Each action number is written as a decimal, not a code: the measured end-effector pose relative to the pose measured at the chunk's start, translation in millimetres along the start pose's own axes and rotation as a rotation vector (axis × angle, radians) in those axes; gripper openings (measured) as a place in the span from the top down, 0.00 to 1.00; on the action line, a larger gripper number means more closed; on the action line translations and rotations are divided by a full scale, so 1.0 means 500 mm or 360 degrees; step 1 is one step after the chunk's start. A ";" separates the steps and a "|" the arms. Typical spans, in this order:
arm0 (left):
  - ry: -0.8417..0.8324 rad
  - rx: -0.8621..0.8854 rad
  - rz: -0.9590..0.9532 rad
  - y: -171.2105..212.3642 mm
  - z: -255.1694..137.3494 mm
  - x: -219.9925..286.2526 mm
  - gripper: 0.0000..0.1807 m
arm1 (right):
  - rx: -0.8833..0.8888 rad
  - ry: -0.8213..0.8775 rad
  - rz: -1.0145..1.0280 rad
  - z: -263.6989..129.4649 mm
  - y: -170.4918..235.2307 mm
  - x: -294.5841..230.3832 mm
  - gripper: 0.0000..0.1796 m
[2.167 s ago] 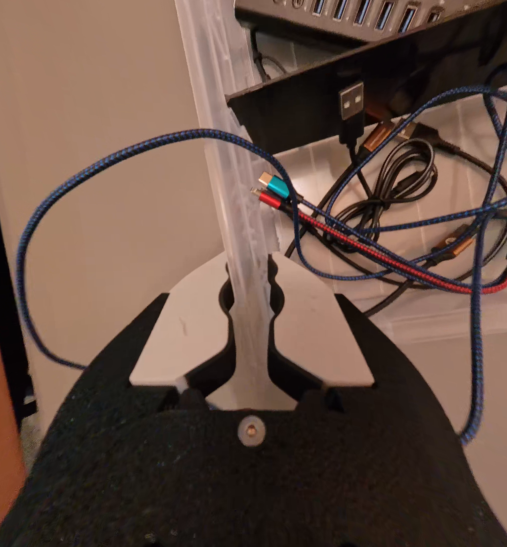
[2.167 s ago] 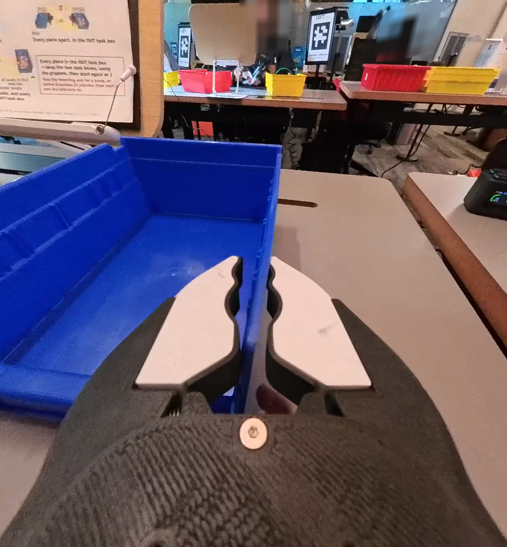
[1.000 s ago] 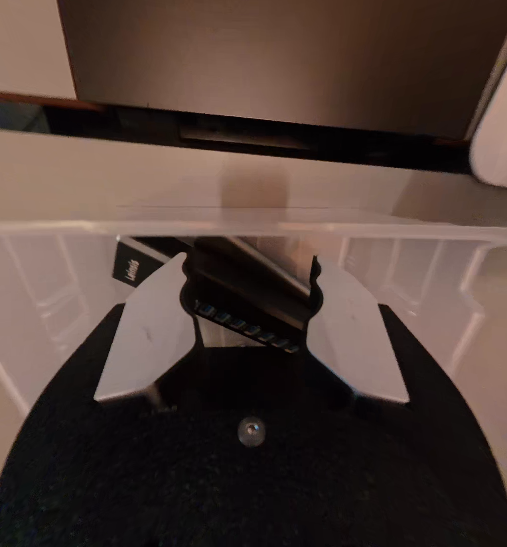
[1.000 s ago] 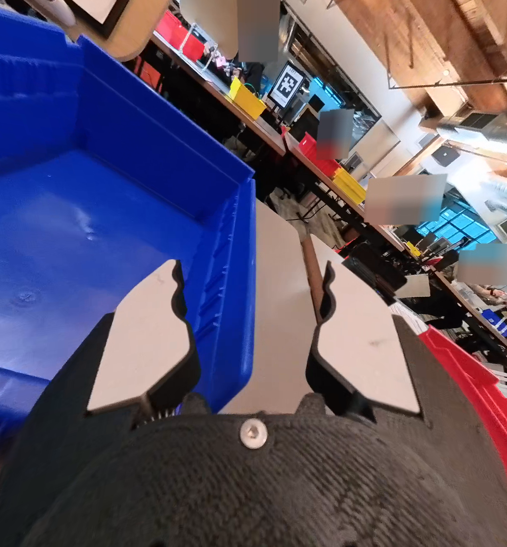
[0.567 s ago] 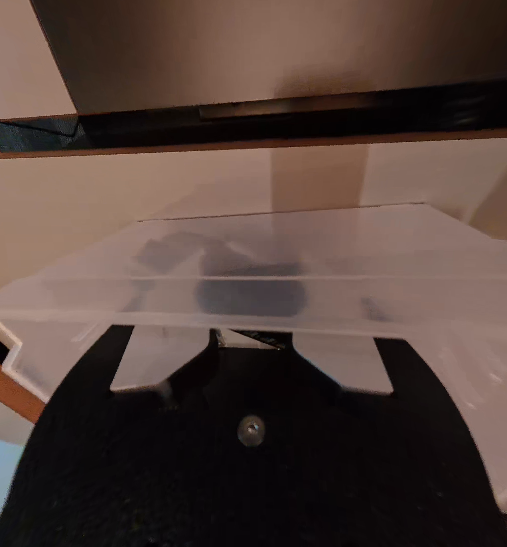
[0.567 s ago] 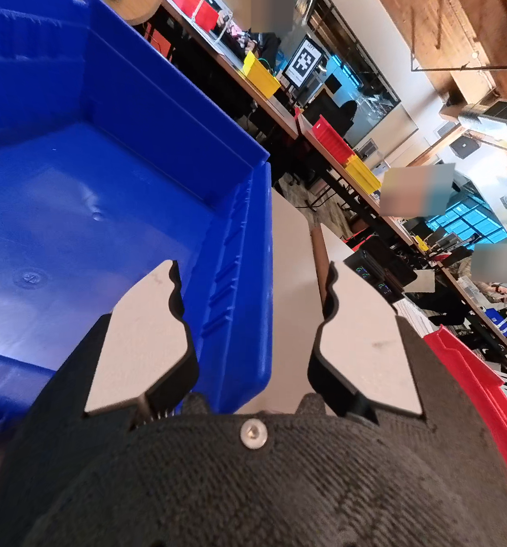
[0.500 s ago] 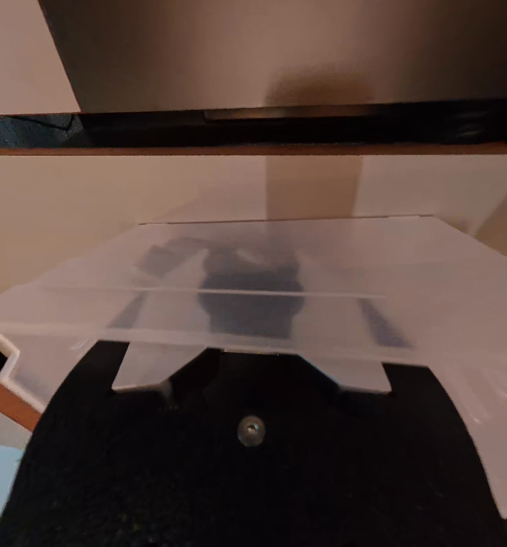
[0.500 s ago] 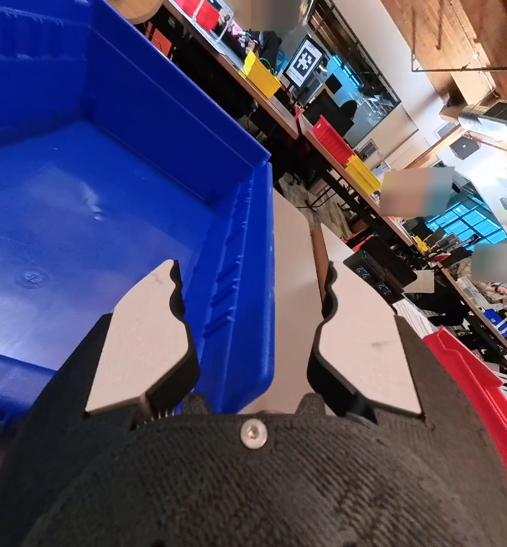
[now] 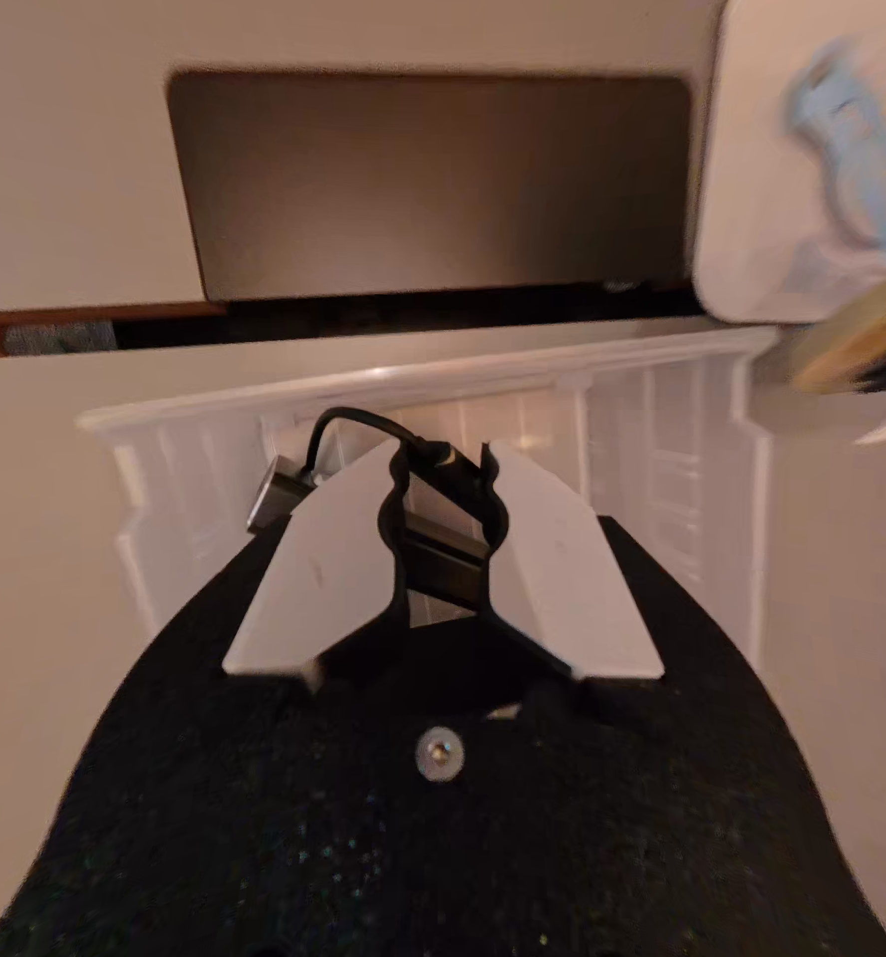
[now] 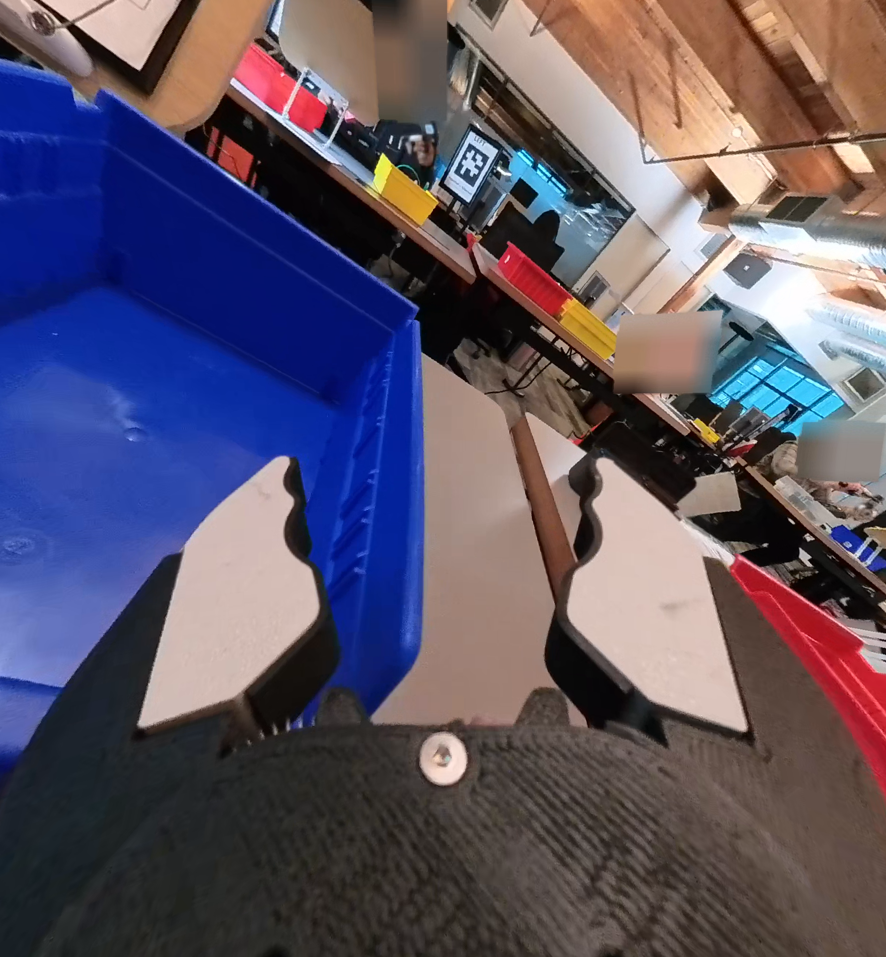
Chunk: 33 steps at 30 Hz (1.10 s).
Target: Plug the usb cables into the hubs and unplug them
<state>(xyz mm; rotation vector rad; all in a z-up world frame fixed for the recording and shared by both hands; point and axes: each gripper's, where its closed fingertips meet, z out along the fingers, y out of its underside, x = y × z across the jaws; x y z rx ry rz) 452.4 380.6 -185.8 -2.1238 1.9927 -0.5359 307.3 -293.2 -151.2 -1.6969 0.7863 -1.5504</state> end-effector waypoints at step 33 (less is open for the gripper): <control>0.1359 0.1425 0.0307 0.352 -0.497 0.568 0.96 | 0.0474 -0.1046 0.0494 -0.173 -0.535 -0.576 0.53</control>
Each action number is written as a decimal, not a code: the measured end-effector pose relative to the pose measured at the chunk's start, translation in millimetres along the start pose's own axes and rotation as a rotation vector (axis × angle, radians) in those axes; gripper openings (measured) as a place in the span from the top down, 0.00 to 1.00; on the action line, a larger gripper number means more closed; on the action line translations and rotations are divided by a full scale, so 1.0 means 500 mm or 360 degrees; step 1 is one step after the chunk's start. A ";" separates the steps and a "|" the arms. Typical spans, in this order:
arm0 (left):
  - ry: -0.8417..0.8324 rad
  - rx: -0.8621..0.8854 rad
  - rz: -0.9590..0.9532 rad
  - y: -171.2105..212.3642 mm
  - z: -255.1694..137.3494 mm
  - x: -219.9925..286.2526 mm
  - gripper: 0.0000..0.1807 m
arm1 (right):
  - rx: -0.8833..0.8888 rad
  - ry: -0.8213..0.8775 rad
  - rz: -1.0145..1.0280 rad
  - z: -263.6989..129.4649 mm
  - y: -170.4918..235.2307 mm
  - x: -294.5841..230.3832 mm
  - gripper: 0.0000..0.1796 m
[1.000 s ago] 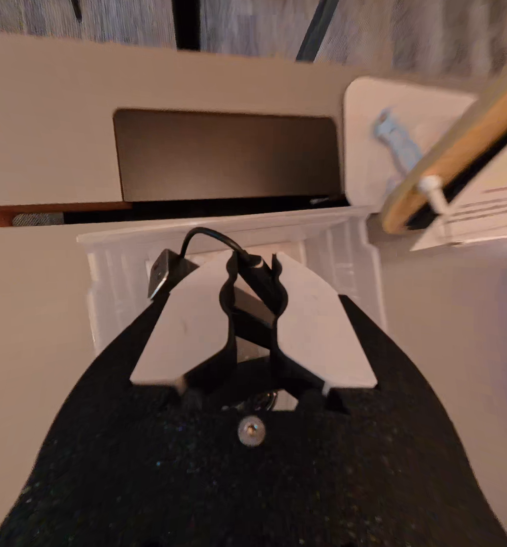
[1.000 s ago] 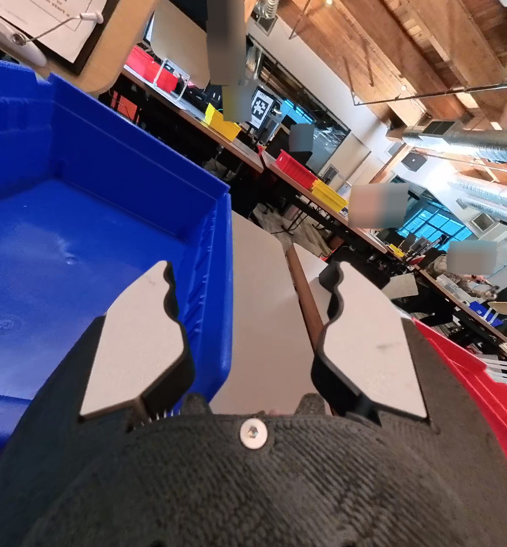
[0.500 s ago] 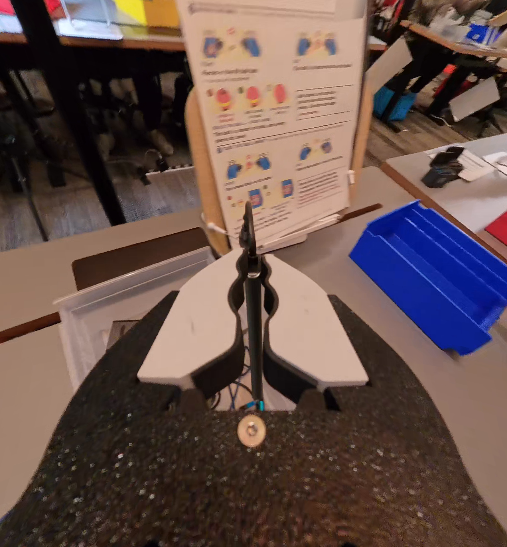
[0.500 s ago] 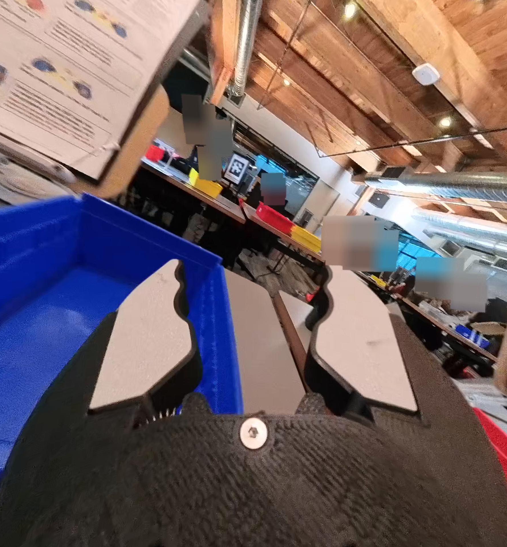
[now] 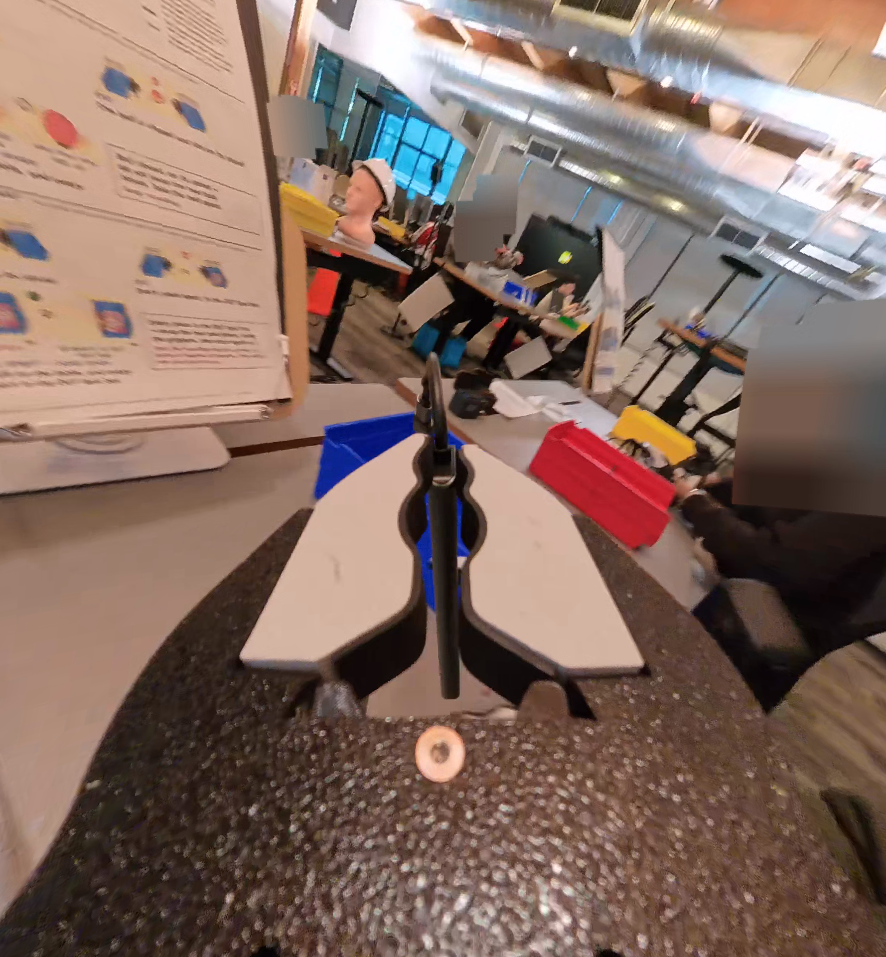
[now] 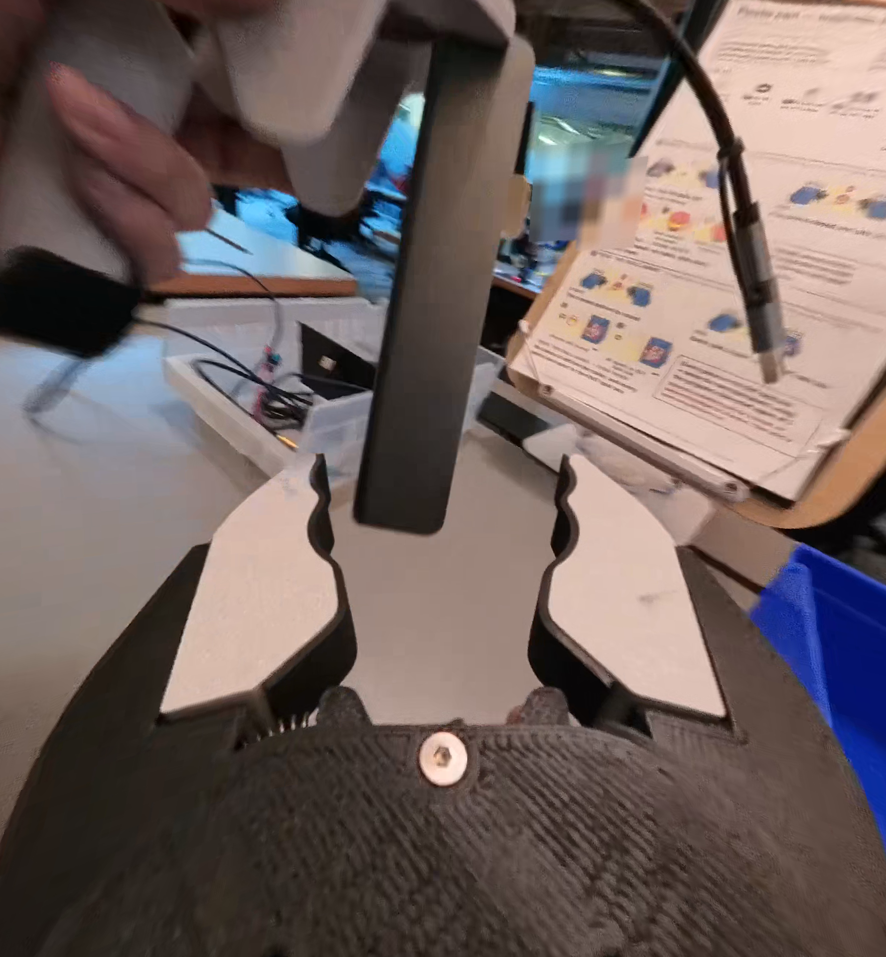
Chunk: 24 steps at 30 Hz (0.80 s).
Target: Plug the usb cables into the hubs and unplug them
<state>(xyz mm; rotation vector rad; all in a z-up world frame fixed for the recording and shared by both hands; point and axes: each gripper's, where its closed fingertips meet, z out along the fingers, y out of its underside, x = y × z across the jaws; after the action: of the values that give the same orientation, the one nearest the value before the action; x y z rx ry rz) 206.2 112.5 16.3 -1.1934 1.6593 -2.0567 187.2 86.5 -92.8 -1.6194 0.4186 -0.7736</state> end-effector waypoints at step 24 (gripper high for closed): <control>0.0186 -0.0416 0.1364 0.158 -0.217 0.101 0.69 | -0.0107 -0.0319 -0.1475 -0.171 -0.005 -0.001 0.79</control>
<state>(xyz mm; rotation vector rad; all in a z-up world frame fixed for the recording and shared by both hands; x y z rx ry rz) 73.4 130.8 -34.8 -0.2838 2.0432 -1.4082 127.9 25.4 -86.6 -1.9243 -0.5071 -1.2586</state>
